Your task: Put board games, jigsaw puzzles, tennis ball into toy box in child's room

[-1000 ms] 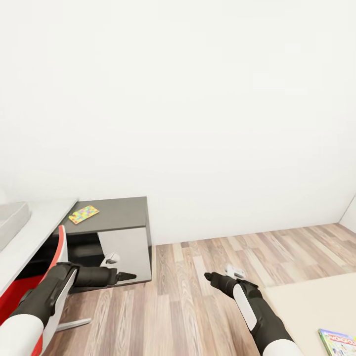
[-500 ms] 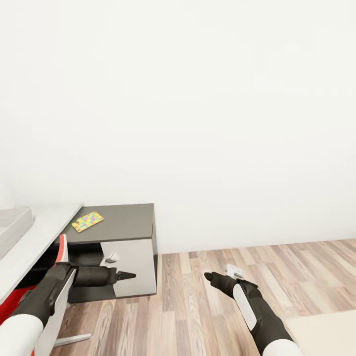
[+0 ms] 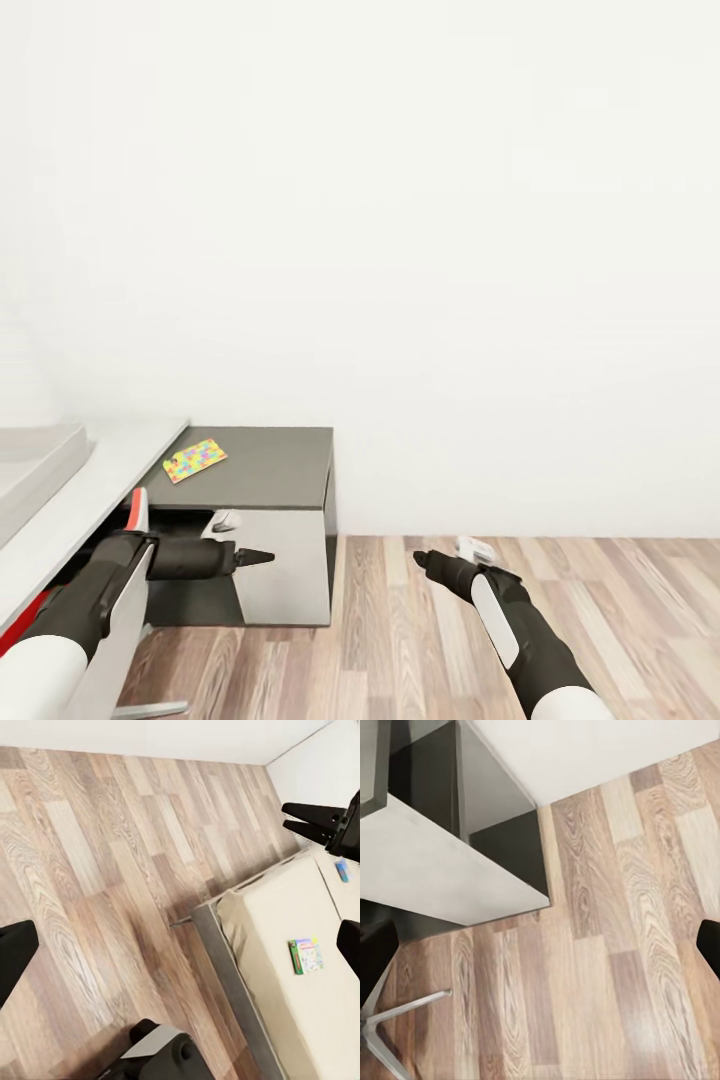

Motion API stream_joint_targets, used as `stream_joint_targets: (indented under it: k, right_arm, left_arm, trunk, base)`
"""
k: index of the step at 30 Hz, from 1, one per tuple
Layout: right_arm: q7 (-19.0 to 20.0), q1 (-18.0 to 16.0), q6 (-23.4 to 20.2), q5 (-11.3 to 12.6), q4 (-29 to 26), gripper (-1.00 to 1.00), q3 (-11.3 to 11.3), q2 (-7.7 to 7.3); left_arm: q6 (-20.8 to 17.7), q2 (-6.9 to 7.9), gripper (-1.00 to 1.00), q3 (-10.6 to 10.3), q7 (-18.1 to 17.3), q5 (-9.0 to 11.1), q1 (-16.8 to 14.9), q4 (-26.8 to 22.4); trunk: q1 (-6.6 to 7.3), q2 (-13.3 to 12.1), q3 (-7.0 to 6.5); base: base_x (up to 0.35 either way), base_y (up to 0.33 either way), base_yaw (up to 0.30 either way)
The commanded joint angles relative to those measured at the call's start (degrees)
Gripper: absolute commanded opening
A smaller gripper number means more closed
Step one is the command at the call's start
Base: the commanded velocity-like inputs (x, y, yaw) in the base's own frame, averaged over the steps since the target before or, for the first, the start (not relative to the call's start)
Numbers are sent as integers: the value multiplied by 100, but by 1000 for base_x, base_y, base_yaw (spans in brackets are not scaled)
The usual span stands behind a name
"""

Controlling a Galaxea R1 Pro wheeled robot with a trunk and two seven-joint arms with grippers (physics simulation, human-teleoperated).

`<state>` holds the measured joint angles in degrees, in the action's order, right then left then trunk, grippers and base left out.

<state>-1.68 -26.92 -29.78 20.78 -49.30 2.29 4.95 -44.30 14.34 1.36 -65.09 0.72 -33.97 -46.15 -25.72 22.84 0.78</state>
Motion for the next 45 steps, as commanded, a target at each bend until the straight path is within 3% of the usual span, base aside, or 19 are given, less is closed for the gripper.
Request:
stream_joint_targets:
  k: [1,14,25,27,31,36,41,45]
  right_arm:
    - [-17,-2,-28,49,-9,100,17,5]
    - [-16,-6,-36,58,-9,100,23,-2]
    - [-22,-6,-49,59,-81,100,24,-1]
    - [-45,-2,-74,62,-239,100,20,7]
    - [-149,4,-391,-4,-882,100,-84,162]
    - [-303,14,-874,-17,-1207,100,-157,198]
    - [-331,26,-1005,-20,-1358,100,-167,173]
    - [-333,51,-1066,-21,-1533,100,-162,149]
  left_arm:
    - [-53,-1,100,5,-14,7,-5,1]
    - [-73,-34,100,3,68,-5,-5,1]
    - [-149,-19,100,143,203,-2,-5,-21]
    - [-248,-3,100,149,205,-2,-9,-101]
    - [-942,52,100,238,201,-12,-13,-658]
    - [-1419,186,100,502,198,-36,-9,-1067]
    - [-1484,390,100,690,203,-43,-6,-1135]
    - [-1502,672,100,913,203,-42,-7,-1153]
  trunk:
    - [-6,8,1]
    - [-6,8,-85]
    - [-6,8,-106]
    - [-6,8,-106]
    - [-6,8,-107]
    - [-6,8,-107]
    - [-6,8,-107]
    - [-6,8,-107]
  base:
    - [313,-110,210]
    - [158,-67,210]
    - [5,-3,74]
    - [0,0,6]
    - [0,0,2]
    - [0,0,0]
    - [0,0,0]
    - [0,0,0]
